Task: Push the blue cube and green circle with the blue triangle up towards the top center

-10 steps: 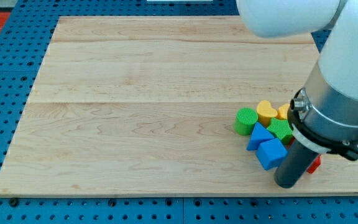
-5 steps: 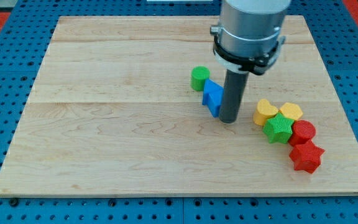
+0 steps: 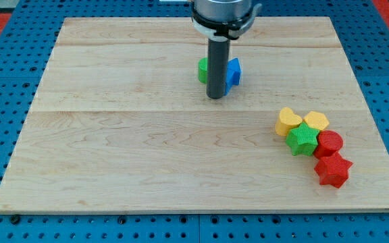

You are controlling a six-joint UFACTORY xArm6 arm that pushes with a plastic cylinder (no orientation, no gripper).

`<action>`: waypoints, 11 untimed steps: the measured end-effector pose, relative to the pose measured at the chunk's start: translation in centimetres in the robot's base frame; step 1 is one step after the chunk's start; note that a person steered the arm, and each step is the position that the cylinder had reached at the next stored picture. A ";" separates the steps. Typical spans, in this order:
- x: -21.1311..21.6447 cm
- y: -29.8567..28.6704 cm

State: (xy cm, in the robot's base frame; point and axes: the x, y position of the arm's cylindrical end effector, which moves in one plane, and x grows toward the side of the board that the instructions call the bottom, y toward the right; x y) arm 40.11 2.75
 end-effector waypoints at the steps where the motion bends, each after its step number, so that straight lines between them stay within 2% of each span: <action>1: -1.9 -0.3; 3: -4.0 -0.6; 4: -4.5 -3.5; 5: -0.7 -4.1; 6: -0.2 0.6; 10: -3.1 0.6; 11: -3.0 -1.5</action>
